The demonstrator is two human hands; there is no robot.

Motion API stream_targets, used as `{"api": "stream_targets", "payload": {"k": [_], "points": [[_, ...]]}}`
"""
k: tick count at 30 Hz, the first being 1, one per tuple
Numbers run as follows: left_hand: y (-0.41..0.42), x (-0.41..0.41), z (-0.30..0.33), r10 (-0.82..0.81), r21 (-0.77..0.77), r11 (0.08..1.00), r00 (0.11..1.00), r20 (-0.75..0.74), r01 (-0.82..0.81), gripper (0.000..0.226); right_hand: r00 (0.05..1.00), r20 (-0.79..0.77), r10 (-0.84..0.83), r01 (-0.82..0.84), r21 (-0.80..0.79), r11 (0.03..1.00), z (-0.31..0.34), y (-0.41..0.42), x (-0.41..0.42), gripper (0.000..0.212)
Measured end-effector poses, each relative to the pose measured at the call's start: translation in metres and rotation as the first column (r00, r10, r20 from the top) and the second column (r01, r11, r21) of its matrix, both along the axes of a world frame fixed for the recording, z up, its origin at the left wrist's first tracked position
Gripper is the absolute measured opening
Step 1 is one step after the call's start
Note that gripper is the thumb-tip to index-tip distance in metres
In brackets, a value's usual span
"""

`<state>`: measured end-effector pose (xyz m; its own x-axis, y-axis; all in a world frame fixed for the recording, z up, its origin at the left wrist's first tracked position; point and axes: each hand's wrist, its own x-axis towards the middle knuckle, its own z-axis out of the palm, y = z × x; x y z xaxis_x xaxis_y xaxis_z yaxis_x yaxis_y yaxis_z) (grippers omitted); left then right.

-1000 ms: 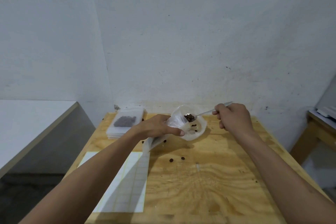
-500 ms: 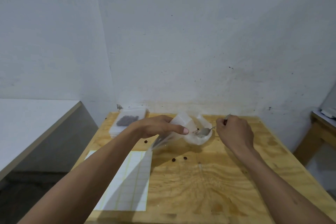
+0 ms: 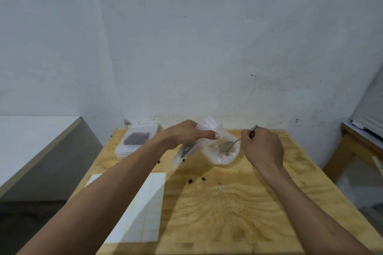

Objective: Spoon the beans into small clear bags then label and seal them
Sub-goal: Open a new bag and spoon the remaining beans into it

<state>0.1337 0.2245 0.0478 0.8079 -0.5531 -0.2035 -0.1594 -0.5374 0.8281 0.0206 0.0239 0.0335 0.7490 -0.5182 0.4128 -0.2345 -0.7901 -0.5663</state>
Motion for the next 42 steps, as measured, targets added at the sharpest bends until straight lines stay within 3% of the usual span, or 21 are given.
{"api": "stream_targets", "payload": {"k": [2, 7, 10, 15, 19, 22, 25, 27, 30, 33, 36, 42], "points": [[0.001, -0.003, -0.002, 0.007, -0.023, 1.000, 1.000, -0.018, -0.008, 0.052, 0.999, 0.026, -0.026, 0.025, 0.038, 0.999, -0.002, -0.003, -0.002, 0.048], [0.004, -0.003, -0.006, 0.056, -0.054, 0.997, 0.998, -0.031, -0.058, 0.053, 0.994, 0.072, -0.076, 0.070, 0.087, 0.994, 0.001, -0.005, -0.001, 0.048], [0.005, -0.004, -0.005, 0.049, -0.075, 0.996, 0.998, -0.045, -0.052, 0.047, 0.998, 0.011, -0.060, 0.059, 0.092, 0.994, -0.003, -0.001, 0.004, 0.048], [0.009, -0.008, -0.002, 0.071, -0.082, 0.994, 0.997, -0.008, -0.072, 0.065, 0.992, -0.089, -0.090, 0.093, 0.035, 0.995, -0.017, -0.002, 0.007, 0.047], [0.011, -0.014, 0.008, 0.086, -0.103, 0.991, 0.996, 0.037, -0.082, 0.048, 0.981, -0.133, -0.140, 0.152, 0.085, 0.985, -0.021, -0.010, 0.012, 0.043], [0.007, -0.028, 0.018, 0.030, -0.120, 0.993, 0.994, 0.109, -0.017, 0.062, 0.974, -0.163, -0.155, 0.182, 0.172, 0.968, -0.022, -0.014, 0.018, 0.044], [-0.005, -0.047, 0.028, -0.096, -0.060, 0.992, 0.977, 0.191, 0.109, 0.049, 0.968, -0.198, -0.152, 0.219, 0.377, 0.900, -0.026, -0.017, 0.020, 0.040], [-0.011, -0.055, 0.030, -0.145, -0.025, 0.988, 0.968, 0.206, 0.153, 0.045, 0.972, -0.175, -0.155, 0.228, 0.568, 0.791, -0.031, -0.016, 0.015, 0.036], [-0.008, -0.054, 0.030, -0.127, -0.046, 0.989, 0.973, 0.194, 0.139, 0.050, 0.976, -0.153, -0.155, 0.217, 0.745, 0.631, -0.040, -0.014, 0.003, 0.032], [0.002, -0.047, 0.031, -0.071, -0.071, 0.994, 0.982, 0.176, 0.085, 0.054, 0.987, -0.100, -0.129, 0.155, 0.820, 0.551, -0.047, -0.013, -0.002, 0.029], [0.010, -0.042, 0.027, -0.017, -0.036, 0.999, 0.986, 0.166, 0.024, 0.043, 0.994, -0.056, -0.092, 0.096, 0.849, 0.520, -0.044, -0.014, -0.002, 0.027], [0.025, -0.028, 0.005, 0.077, 0.026, 0.996, 0.992, 0.104, -0.080, 0.056, 0.999, 0.012, -0.050, 0.021, 0.796, 0.605, -0.022, -0.022, -0.004, 0.025]]}}
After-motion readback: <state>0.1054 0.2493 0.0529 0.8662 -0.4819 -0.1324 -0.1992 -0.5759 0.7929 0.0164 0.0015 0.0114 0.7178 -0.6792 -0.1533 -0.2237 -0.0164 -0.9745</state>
